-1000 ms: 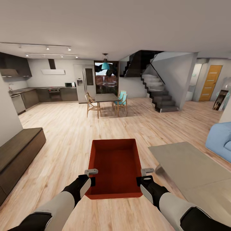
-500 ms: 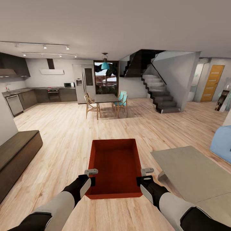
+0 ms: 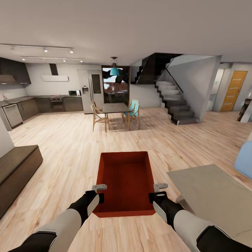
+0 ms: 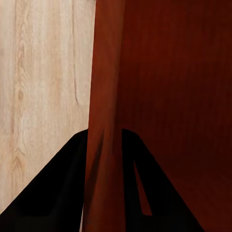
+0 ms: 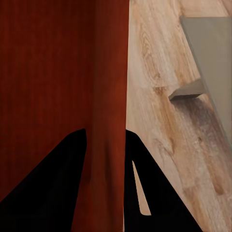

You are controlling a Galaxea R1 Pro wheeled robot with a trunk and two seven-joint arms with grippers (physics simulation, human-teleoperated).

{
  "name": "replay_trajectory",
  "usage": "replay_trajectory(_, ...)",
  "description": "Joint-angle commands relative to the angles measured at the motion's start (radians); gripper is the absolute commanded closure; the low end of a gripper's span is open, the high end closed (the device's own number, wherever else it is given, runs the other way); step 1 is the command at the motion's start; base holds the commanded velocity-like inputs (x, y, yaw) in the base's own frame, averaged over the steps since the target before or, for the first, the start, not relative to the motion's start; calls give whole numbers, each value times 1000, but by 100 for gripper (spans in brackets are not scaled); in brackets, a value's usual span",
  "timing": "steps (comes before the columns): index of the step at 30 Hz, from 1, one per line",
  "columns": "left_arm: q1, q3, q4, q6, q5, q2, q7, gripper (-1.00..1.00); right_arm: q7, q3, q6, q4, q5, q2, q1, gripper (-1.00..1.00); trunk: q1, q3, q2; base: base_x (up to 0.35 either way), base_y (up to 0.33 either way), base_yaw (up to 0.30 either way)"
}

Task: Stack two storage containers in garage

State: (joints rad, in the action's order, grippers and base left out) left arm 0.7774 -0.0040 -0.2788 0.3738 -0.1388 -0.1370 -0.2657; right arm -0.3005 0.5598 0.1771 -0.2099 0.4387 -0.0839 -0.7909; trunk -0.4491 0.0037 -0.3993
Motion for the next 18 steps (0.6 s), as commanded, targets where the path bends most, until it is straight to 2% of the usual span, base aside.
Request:
replay_trajectory(1, 0, -2, -5, -4, 34, 10, -23, 100, -9, 20, 7, 1, 20, 1, 0, 100, -1, 0, -1, 322, 0, 0)
replay_trajectory(18, 0, -2, -5, -4, 34, 10, -23, 100, -9, 20, 7, 1, 20, 1, 0, 100, -1, 0, -1, 322, 0, 0)
